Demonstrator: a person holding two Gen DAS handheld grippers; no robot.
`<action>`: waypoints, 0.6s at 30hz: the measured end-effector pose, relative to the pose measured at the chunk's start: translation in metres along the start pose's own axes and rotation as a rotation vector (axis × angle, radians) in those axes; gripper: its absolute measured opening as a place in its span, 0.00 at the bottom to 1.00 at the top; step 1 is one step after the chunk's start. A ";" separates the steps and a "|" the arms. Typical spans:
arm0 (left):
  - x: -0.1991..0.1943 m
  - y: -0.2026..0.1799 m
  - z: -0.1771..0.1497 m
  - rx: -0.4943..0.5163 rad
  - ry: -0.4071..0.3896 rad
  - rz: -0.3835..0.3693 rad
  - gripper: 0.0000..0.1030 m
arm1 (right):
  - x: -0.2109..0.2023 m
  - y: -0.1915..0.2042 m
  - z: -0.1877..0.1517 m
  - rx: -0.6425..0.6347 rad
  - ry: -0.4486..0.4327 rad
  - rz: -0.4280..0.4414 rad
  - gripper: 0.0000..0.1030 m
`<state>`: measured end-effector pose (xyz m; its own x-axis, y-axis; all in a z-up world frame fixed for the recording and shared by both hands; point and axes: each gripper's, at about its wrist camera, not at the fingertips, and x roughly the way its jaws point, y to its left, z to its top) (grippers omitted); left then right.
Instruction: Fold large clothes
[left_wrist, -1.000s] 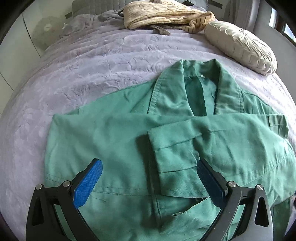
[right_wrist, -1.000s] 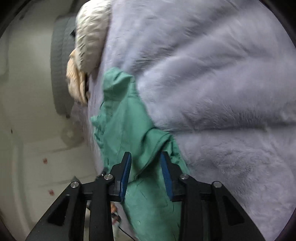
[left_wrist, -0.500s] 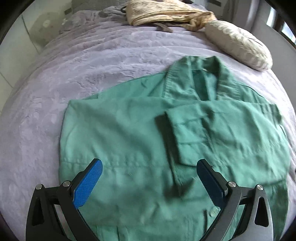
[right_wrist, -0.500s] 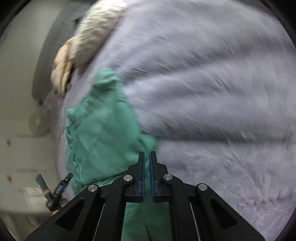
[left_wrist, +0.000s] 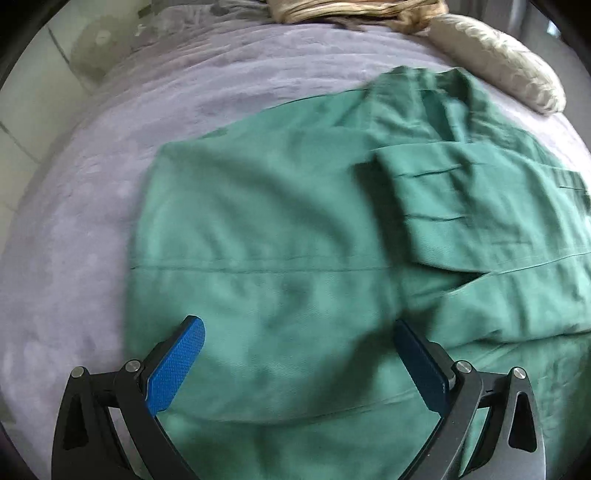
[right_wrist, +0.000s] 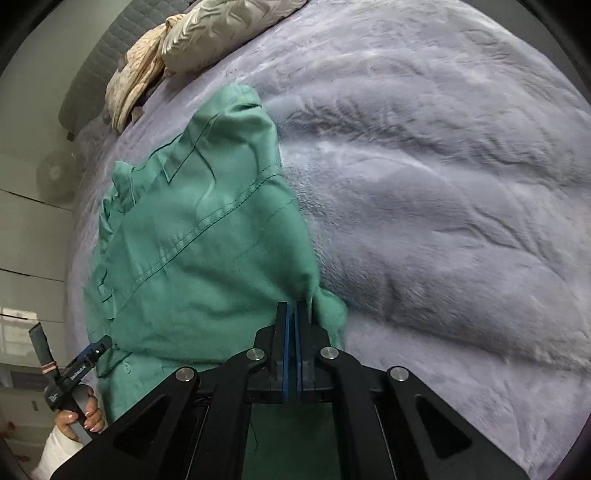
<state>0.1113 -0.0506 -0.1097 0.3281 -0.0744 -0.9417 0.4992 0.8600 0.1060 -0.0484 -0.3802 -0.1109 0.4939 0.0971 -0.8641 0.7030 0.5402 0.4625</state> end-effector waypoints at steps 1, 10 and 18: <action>-0.002 0.004 -0.002 -0.010 0.007 0.000 0.99 | -0.003 0.002 0.000 -0.006 0.001 -0.007 0.04; -0.038 -0.001 -0.017 -0.022 0.028 0.007 0.99 | -0.026 0.027 -0.013 -0.054 0.015 -0.020 0.57; -0.069 -0.011 -0.030 -0.049 0.026 -0.024 0.99 | -0.035 0.047 -0.031 -0.086 0.082 -0.017 0.74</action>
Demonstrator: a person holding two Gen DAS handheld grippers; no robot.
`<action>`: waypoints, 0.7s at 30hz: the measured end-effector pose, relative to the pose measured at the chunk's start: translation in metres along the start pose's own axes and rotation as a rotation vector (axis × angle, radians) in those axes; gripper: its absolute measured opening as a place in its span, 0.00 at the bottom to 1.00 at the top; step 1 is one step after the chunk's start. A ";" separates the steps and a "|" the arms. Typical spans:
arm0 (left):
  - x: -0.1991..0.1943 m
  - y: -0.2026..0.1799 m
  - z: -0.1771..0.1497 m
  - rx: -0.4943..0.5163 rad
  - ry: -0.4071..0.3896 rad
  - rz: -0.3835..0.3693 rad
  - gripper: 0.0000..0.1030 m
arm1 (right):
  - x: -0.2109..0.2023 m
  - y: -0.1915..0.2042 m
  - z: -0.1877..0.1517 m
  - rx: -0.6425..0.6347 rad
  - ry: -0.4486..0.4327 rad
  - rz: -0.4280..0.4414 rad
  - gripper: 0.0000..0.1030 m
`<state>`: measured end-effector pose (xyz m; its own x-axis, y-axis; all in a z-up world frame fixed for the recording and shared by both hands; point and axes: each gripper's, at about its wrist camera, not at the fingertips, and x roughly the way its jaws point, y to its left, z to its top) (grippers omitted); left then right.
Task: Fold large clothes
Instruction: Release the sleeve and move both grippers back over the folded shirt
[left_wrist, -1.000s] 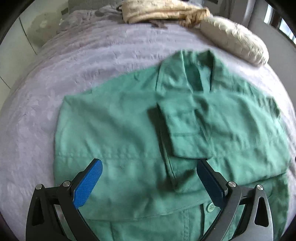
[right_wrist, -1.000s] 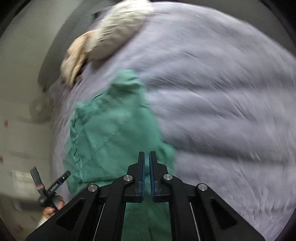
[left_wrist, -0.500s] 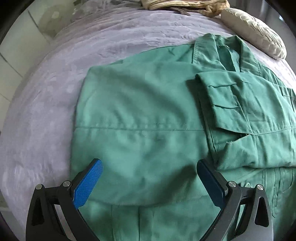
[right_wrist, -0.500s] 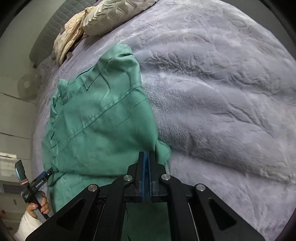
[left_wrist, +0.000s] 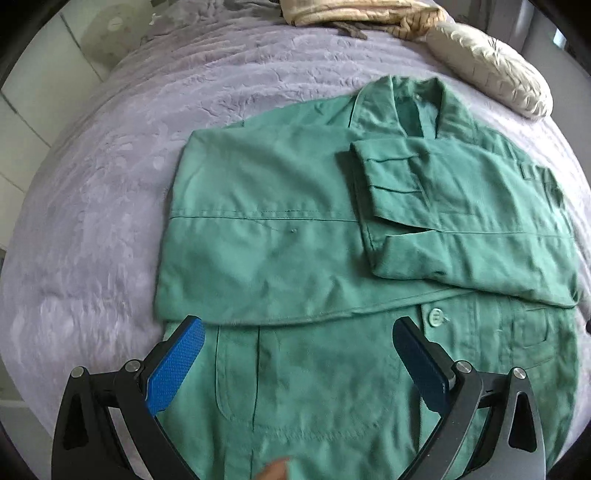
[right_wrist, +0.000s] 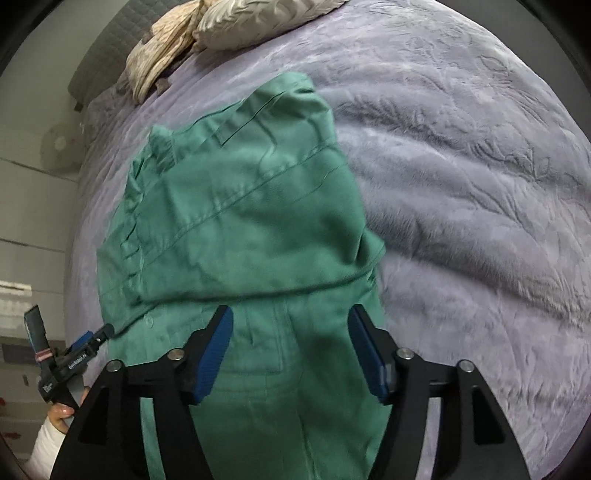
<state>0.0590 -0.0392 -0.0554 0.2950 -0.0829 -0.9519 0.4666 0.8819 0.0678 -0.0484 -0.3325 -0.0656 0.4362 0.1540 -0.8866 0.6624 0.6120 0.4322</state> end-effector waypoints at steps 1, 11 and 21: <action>-0.004 0.000 -0.002 -0.010 0.006 0.003 0.99 | -0.002 0.002 -0.002 -0.007 0.003 0.001 0.79; -0.038 -0.013 -0.022 -0.014 0.041 0.023 0.99 | -0.024 0.017 -0.018 -0.092 0.021 0.019 1.00; -0.061 -0.024 -0.042 -0.038 0.077 0.005 0.99 | -0.032 0.011 -0.034 -0.080 0.103 0.057 1.00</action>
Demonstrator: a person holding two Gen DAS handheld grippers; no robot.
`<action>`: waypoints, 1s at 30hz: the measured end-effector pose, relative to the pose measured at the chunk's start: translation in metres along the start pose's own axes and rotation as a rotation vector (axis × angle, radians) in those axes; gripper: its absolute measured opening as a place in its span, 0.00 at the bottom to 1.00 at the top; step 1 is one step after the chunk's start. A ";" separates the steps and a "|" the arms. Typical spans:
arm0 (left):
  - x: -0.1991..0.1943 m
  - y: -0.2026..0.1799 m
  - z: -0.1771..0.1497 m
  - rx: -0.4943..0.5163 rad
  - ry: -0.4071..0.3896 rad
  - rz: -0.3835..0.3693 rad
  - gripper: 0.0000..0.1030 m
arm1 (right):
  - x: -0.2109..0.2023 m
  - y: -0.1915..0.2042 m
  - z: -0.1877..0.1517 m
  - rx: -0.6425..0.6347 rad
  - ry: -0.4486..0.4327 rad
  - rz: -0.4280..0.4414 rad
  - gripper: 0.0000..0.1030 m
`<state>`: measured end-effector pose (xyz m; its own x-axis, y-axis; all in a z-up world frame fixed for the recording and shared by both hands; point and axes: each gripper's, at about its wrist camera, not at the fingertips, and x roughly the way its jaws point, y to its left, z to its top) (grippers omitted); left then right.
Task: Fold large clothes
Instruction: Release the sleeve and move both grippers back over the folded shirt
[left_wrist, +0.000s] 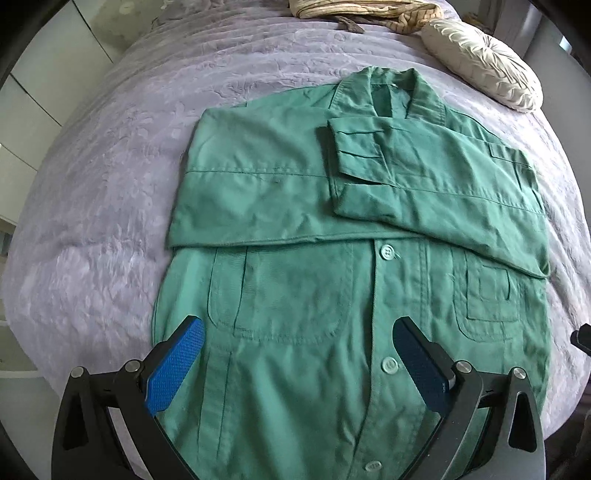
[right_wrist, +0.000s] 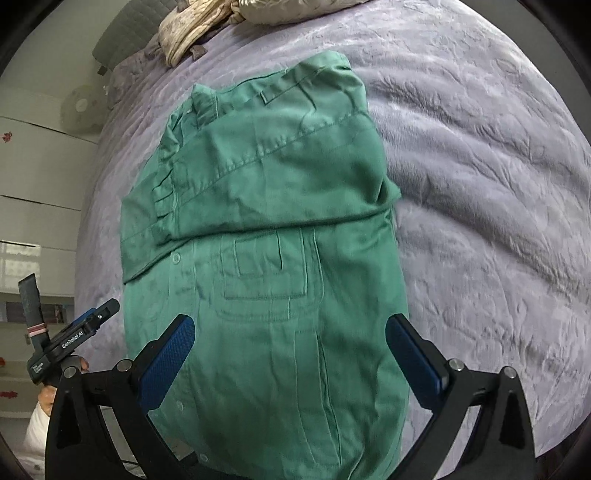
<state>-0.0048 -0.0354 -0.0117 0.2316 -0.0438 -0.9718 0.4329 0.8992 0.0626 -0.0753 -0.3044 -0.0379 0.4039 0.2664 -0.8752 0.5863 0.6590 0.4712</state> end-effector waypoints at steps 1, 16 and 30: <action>-0.002 0.000 -0.001 0.000 0.000 -0.002 0.99 | 0.000 0.000 -0.001 0.003 0.004 0.007 1.00; -0.023 0.004 -0.040 -0.043 0.019 0.039 0.99 | 0.007 0.007 -0.008 -0.004 0.077 0.096 1.00; -0.020 0.022 -0.065 0.013 0.018 -0.015 0.99 | 0.010 0.028 -0.041 0.047 0.060 0.192 1.00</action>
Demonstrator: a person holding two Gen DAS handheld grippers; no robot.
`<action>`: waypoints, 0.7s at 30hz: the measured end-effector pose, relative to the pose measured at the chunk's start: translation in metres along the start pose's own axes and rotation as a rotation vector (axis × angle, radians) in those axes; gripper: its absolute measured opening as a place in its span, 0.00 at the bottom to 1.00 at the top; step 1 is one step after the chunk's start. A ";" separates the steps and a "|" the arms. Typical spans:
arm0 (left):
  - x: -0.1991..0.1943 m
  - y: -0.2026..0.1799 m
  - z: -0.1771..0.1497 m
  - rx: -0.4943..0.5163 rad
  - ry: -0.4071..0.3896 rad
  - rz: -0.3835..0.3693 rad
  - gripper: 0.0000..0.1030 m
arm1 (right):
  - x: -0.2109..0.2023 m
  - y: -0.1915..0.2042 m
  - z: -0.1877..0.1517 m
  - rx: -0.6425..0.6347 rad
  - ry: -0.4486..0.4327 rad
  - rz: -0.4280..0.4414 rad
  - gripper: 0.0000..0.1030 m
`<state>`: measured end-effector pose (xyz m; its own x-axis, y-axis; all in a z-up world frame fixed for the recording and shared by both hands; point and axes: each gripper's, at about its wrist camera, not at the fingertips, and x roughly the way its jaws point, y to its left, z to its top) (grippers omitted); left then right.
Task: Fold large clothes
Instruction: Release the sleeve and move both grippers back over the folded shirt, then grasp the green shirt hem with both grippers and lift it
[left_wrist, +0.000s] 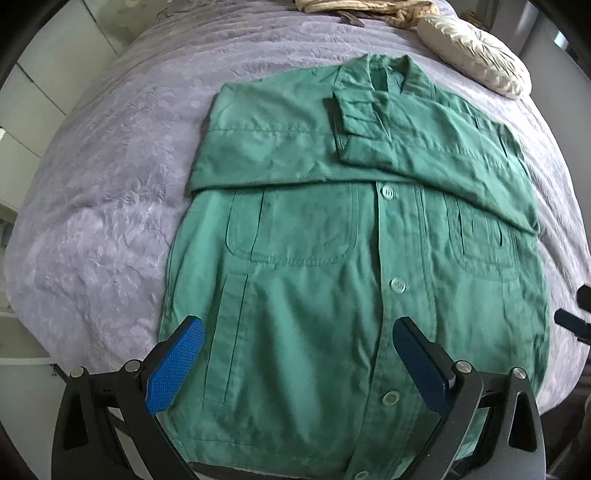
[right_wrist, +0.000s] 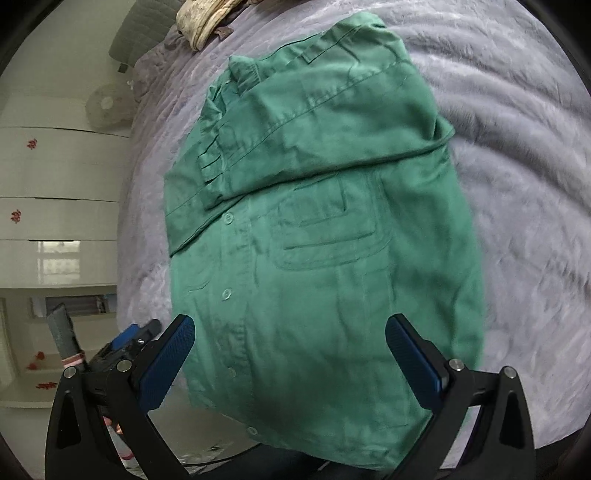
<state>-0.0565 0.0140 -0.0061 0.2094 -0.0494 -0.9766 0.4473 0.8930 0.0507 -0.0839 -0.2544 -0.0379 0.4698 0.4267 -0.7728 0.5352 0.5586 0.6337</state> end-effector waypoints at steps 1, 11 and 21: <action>0.003 0.002 -0.005 0.008 0.003 -0.003 0.99 | 0.001 0.002 -0.006 0.000 -0.013 0.009 1.00; 0.012 0.038 -0.055 0.049 0.032 -0.023 0.99 | 0.006 -0.003 -0.065 0.097 -0.061 -0.018 1.00; 0.015 0.086 -0.092 0.037 0.031 -0.033 0.99 | 0.008 -0.004 -0.118 0.168 -0.094 -0.031 1.00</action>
<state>-0.0950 0.1315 -0.0357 0.1674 -0.0643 -0.9838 0.4854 0.8739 0.0255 -0.1652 -0.1694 -0.0501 0.5101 0.3386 -0.7907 0.6566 0.4405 0.6122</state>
